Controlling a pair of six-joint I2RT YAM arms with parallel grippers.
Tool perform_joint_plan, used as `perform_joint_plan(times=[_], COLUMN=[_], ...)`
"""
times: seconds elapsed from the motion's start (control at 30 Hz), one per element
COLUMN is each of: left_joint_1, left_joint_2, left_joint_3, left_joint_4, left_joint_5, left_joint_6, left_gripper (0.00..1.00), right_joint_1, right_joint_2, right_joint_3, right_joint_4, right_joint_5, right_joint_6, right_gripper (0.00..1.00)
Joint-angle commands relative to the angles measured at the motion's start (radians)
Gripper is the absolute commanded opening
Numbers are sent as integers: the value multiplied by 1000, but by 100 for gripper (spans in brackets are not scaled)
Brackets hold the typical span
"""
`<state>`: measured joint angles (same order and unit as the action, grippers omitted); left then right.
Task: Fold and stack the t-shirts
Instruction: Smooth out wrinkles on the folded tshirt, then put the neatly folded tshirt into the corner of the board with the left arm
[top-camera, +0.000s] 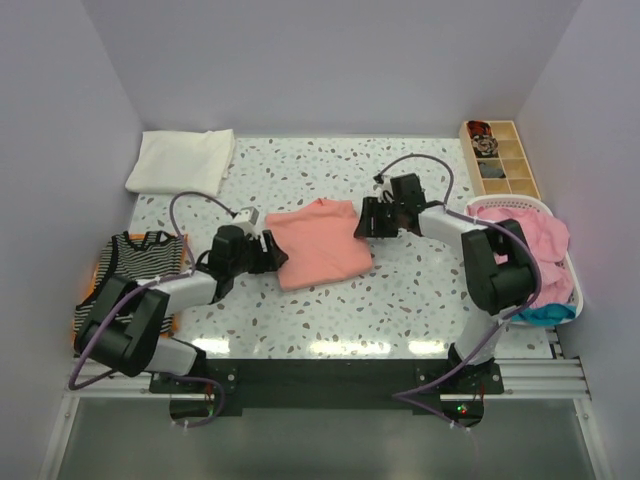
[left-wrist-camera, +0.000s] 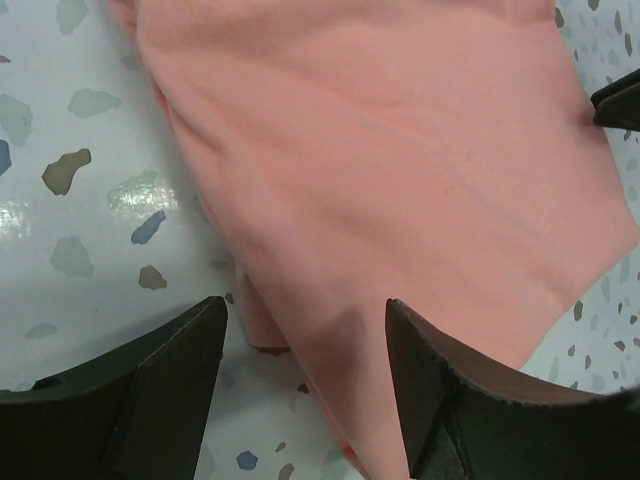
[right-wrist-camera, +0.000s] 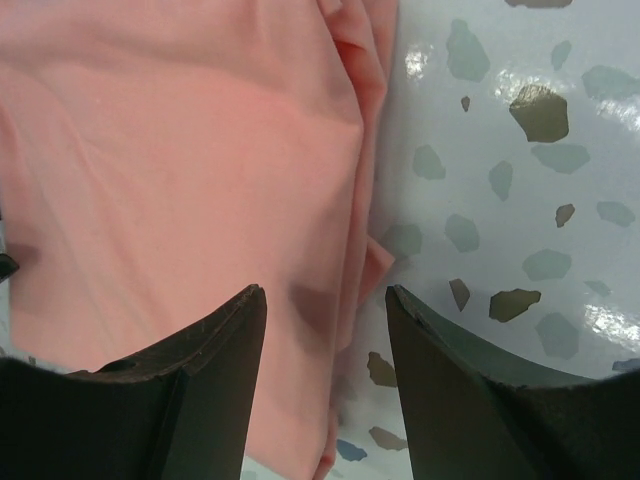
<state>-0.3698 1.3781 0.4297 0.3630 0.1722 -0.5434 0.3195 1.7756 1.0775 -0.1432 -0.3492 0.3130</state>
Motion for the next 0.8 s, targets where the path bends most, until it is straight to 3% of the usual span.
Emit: perform_joint_plan(times=[0.0, 0.23, 0.53, 0.6, 0.77], left_joint_1=[-6, -14, -52, -52, -49], left_joint_2=[56, 144, 213, 222, 269], left_joint_3=[18, 20, 4, 24, 199], left_joint_4=[122, 250, 344, 321, 108], left_joint_5=[-10, 102, 228, 224, 176], left_joint_6=[-20, -67, -112, -87, 17], left_gripper=[70, 66, 33, 32, 45], right_joint_1=[-5, -3, 13, 18, 20], right_joint_2=[60, 134, 88, 61, -41], right_joint_3=[39, 67, -36, -71, -148], right_joint_4=[-4, -4, 22, 28, 7], right_joint_5=[-17, -114, -278, -278, -266], right_joint_6=[3, 11, 47, 52, 49], right_gripper=[56, 56, 56, 56, 57])
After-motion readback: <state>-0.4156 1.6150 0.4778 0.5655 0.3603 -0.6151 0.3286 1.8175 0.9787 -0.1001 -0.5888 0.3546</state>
